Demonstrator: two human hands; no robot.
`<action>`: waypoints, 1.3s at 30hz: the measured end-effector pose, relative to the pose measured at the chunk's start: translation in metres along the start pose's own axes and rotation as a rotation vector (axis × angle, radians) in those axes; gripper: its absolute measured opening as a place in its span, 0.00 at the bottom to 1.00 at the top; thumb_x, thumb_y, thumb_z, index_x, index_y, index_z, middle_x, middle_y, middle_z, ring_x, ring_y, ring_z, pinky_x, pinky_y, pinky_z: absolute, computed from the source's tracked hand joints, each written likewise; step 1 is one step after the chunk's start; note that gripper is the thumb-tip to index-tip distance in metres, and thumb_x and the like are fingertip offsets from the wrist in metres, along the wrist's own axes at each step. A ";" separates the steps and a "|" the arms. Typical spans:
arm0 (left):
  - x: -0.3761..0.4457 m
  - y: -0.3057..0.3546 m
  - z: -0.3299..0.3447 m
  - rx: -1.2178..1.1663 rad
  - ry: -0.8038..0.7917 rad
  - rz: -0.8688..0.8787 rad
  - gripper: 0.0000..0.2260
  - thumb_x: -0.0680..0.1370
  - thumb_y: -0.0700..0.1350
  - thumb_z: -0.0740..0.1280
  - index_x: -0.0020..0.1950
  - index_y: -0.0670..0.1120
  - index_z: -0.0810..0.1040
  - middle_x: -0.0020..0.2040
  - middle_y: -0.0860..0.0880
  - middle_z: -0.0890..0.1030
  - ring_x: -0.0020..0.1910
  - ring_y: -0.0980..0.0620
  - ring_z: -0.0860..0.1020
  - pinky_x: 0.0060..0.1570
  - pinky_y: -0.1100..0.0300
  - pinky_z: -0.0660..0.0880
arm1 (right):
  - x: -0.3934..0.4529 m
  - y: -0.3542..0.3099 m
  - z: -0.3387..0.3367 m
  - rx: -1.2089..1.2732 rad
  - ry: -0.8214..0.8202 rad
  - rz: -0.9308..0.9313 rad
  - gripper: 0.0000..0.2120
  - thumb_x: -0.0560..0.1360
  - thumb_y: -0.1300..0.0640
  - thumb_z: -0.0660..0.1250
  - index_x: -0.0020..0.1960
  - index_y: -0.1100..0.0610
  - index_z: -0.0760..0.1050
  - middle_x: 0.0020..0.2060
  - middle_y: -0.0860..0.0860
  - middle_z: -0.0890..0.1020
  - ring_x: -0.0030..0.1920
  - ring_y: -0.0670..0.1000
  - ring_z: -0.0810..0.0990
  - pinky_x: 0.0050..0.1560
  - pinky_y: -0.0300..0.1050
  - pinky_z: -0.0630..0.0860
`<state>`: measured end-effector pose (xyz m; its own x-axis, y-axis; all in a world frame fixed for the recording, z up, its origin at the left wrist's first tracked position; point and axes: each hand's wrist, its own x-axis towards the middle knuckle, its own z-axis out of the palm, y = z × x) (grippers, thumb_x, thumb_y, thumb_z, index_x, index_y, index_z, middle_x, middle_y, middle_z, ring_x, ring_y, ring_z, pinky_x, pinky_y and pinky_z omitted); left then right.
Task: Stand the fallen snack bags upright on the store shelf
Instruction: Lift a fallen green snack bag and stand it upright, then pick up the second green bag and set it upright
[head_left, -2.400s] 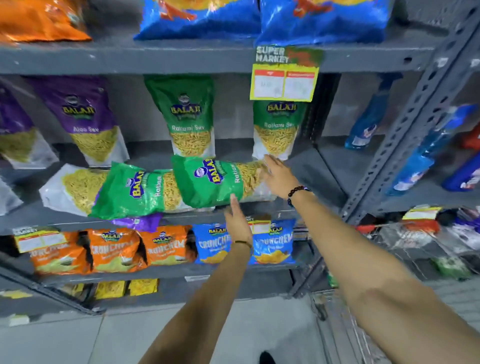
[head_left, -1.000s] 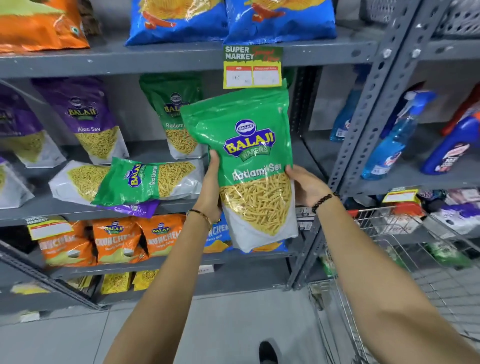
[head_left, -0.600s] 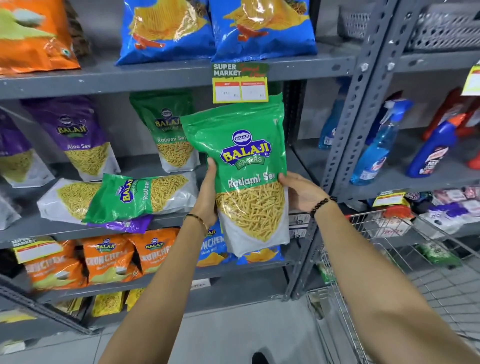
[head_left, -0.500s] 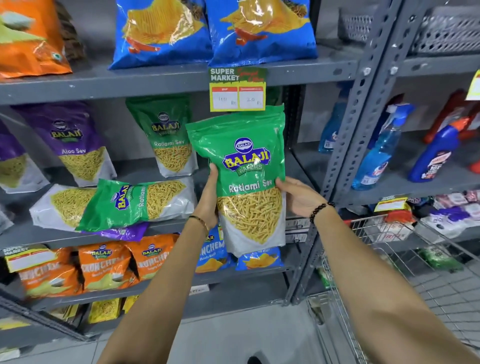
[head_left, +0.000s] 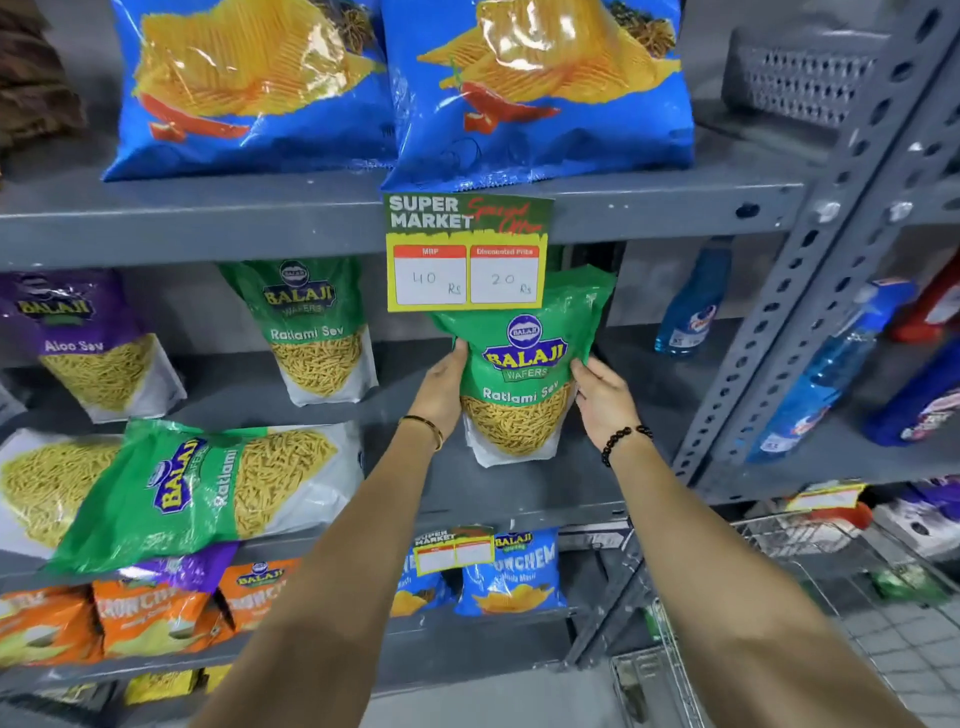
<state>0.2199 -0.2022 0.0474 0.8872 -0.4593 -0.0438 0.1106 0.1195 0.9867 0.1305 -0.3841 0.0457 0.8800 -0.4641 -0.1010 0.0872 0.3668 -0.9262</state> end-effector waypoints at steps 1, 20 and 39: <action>0.002 -0.002 0.000 -0.003 -0.012 0.003 0.17 0.71 0.64 0.61 0.49 0.58 0.83 0.52 0.57 0.85 0.56 0.55 0.80 0.65 0.52 0.71 | 0.003 0.001 0.000 0.005 0.014 0.003 0.14 0.77 0.66 0.61 0.62 0.61 0.74 0.38 0.43 0.87 0.41 0.41 0.85 0.40 0.33 0.79; -0.135 -0.014 -0.038 -0.277 0.028 -0.211 0.24 0.79 0.53 0.58 0.73 0.46 0.62 0.74 0.45 0.65 0.73 0.45 0.65 0.72 0.50 0.62 | -0.091 0.043 0.041 -0.019 0.515 0.164 0.20 0.73 0.59 0.69 0.64 0.63 0.73 0.66 0.59 0.75 0.64 0.54 0.74 0.59 0.48 0.72; -0.183 -0.019 -0.154 -0.812 0.791 -0.312 0.38 0.74 0.67 0.55 0.76 0.46 0.53 0.71 0.42 0.66 0.69 0.45 0.67 0.69 0.52 0.64 | -0.076 0.084 0.256 -0.990 -0.410 0.002 0.24 0.74 0.52 0.67 0.67 0.61 0.71 0.66 0.57 0.75 0.66 0.55 0.73 0.67 0.47 0.69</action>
<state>0.1240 0.0155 0.0126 0.7710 0.0723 -0.6327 0.3715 0.7559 0.5391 0.1901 -0.1117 0.0682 0.9854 -0.0907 -0.1441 -0.1703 -0.5357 -0.8271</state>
